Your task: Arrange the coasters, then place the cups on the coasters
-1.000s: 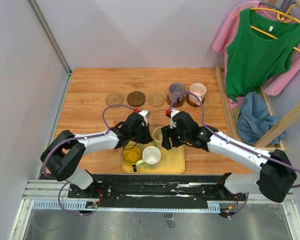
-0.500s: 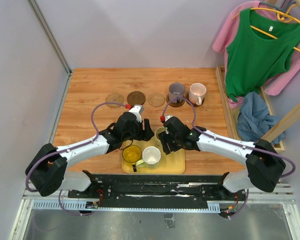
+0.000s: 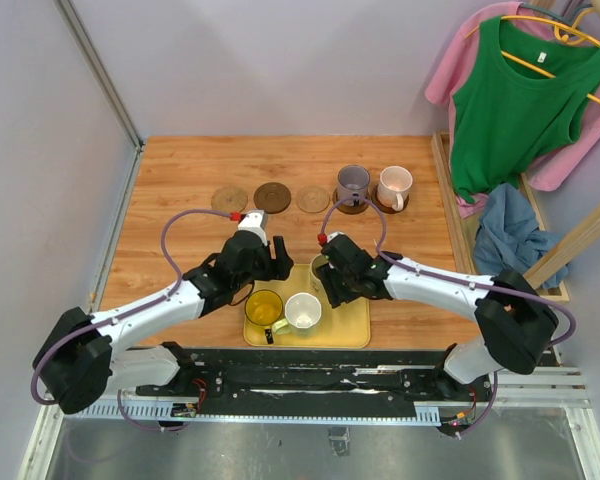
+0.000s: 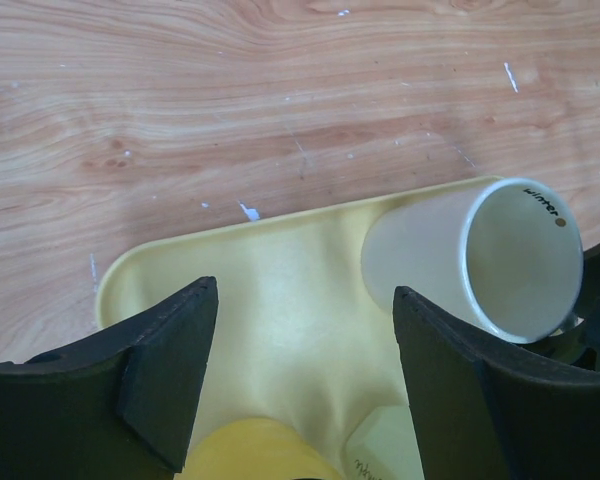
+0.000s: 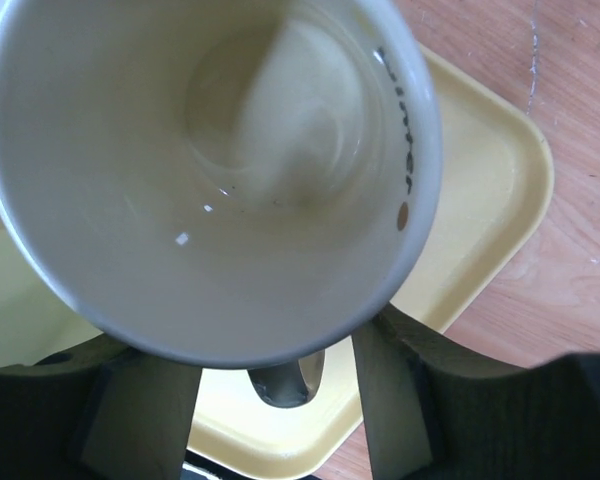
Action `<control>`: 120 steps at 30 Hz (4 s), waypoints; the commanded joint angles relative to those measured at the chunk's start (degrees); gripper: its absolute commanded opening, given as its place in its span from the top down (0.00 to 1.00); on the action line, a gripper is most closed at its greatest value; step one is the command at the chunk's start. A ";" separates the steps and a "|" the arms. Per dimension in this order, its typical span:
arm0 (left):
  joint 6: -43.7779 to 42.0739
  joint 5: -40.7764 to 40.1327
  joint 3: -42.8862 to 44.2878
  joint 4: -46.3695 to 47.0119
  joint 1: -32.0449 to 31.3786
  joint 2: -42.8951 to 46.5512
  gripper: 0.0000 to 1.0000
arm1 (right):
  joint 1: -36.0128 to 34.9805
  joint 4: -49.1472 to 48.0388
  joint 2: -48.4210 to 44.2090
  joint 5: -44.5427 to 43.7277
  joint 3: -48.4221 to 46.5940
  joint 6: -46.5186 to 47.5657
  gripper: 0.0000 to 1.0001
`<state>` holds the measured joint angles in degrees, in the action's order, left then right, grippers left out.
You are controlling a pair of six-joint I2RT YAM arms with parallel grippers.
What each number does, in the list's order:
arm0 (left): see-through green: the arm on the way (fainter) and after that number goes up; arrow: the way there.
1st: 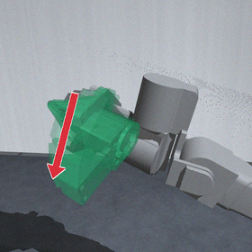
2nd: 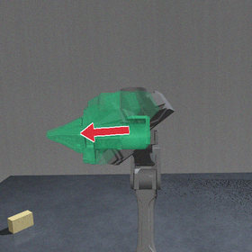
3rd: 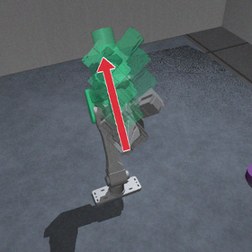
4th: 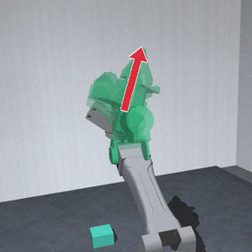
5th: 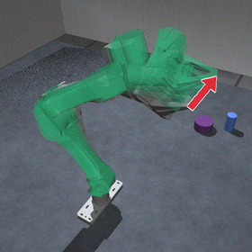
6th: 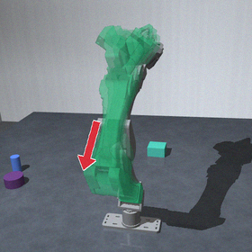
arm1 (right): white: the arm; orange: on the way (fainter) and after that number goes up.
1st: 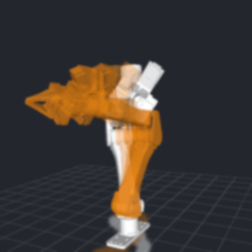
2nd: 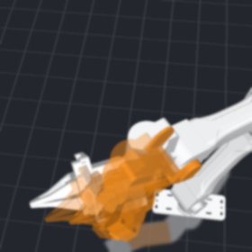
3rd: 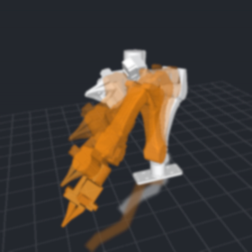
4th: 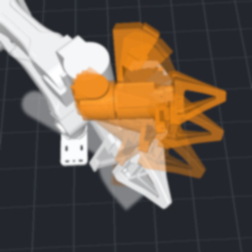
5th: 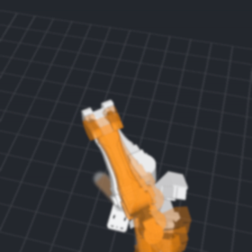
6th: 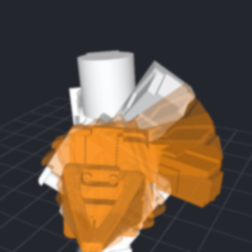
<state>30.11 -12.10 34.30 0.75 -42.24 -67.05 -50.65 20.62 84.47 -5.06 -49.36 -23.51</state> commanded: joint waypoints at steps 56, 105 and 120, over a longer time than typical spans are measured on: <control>-4.95 -7.00 2.04 -7.22 12.62 10.35 0.20 | 11.18 24.85 48.85 -21.39 -77.59 -7.80 0.99; -4.16 -3.28 1.39 -4.89 12.71 4.56 0.21 | 14.05 18.08 52.56 -14.65 -72.76 -8.86 0.99; -3.87 -3.02 1.22 -4.61 12.68 4.40 0.21 | 14.00 17.77 50.76 -12.78 -69.72 -9.83 0.54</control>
<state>25.96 -15.31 34.61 -5.67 -30.06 -62.65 -37.08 38.52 137.36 -17.91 -120.79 -32.12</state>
